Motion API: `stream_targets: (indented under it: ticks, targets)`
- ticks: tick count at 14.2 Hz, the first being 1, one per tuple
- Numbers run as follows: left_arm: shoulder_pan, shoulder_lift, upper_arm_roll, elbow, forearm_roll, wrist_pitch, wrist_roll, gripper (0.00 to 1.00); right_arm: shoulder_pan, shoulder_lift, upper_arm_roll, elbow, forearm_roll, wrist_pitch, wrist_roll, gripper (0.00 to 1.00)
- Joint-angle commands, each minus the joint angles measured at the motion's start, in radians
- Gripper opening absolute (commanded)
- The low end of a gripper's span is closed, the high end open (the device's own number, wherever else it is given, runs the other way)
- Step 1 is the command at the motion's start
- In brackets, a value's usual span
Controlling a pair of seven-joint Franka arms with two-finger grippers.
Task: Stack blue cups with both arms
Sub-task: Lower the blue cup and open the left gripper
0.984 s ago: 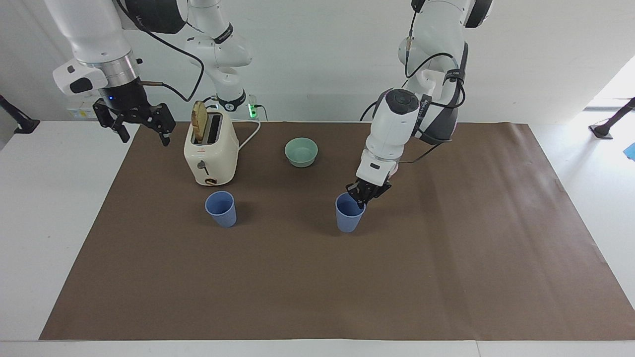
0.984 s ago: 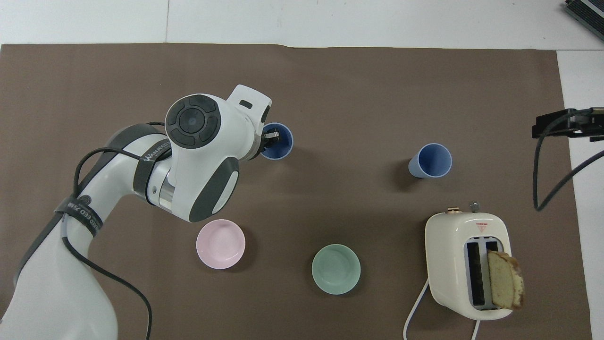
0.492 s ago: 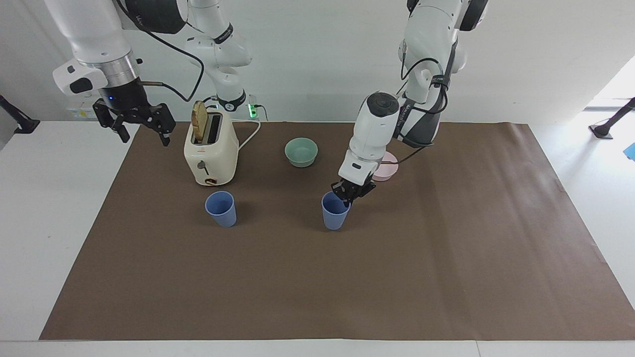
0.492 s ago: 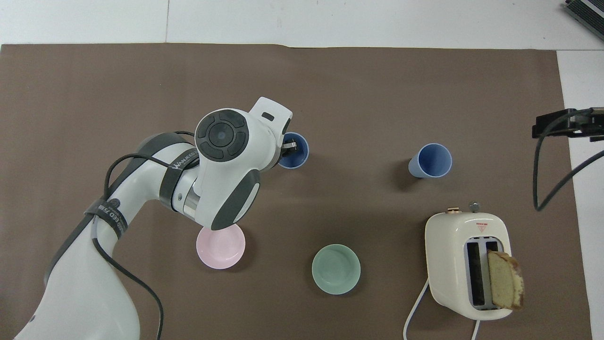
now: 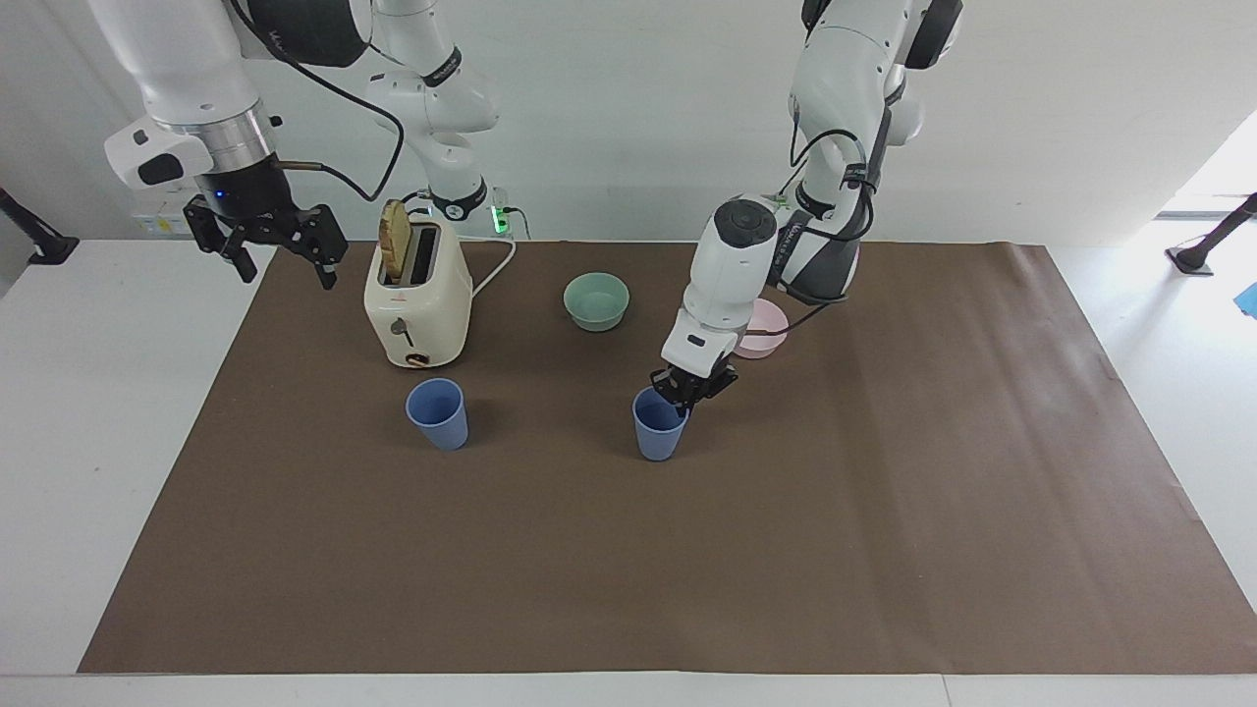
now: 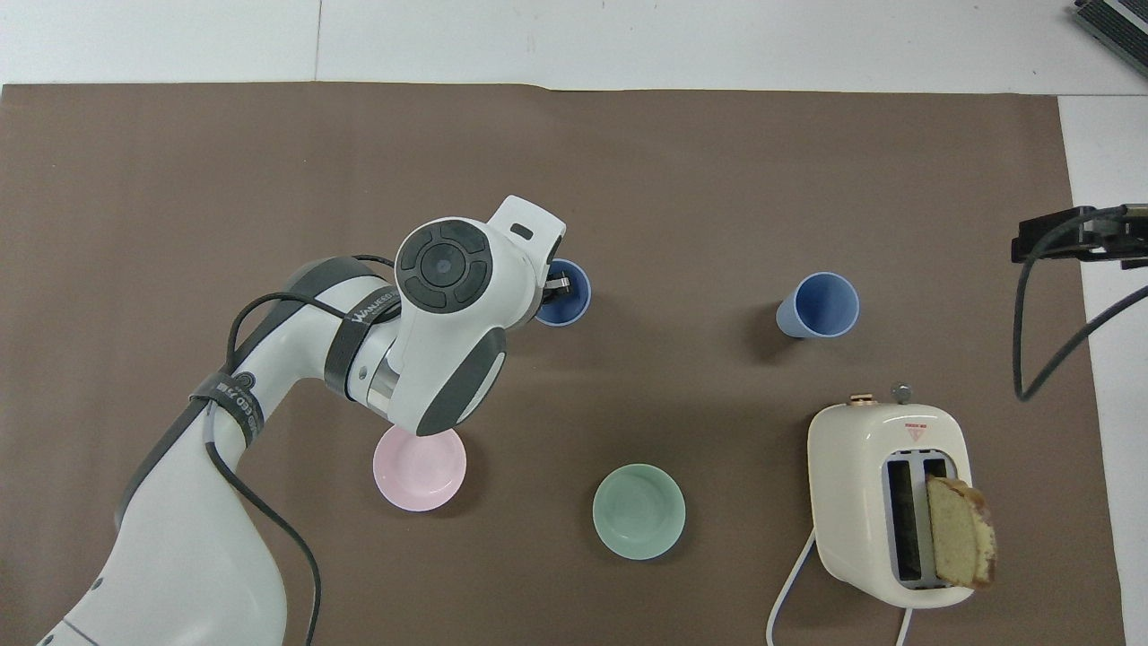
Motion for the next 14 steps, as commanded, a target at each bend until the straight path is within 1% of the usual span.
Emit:
stream_targets:
  ticks: [1,3,4,5,6,7,9,12,14]
  targets:
    - [-0.013,-0.01,0.013,-0.021,0.025,0.016,-0.019,0.0,-0.005,-0.017,0.003,-0.021,0.023,0.006,-0.021,1.0]
    - [-0.007,-0.011,0.013,-0.034,0.025,0.019,-0.011,0.0,-0.006,-0.017,0.002,-0.021,0.047,0.007,-0.019,1.0]
    - [-0.006,-0.011,0.013,-0.034,0.025,0.019,-0.011,0.11,-0.006,-0.018,0.002,-0.024,0.053,0.006,-0.019,1.0]
    - [-0.007,-0.011,0.015,-0.034,0.025,0.019,-0.011,0.56,-0.006,-0.02,0.002,-0.026,0.056,0.007,-0.019,1.0]
    - [-0.01,-0.013,0.015,-0.031,0.025,0.016,-0.013,0.94,-0.008,-0.02,0.002,-0.027,0.066,0.007,-0.019,1.0]
    - [-0.013,-0.013,0.018,-0.022,0.026,0.007,-0.016,1.0,-0.009,-0.023,0.002,-0.037,0.075,0.015,-0.017,1.0]
    - [0.0,-0.02,0.024,-0.005,0.049,-0.006,-0.01,1.0,-0.009,-0.026,0.002,-0.055,0.075,0.026,-0.017,1.0]
    - [0.045,-0.074,0.027,0.01,0.084,-0.09,0.021,1.0,-0.009,-0.021,0.002,-0.127,0.098,0.119,-0.017,1.0]
    - [0.094,-0.114,0.025,0.008,0.085,-0.119,0.065,1.0,-0.005,0.008,0.002,-0.15,0.116,0.164,-0.017,1.0]
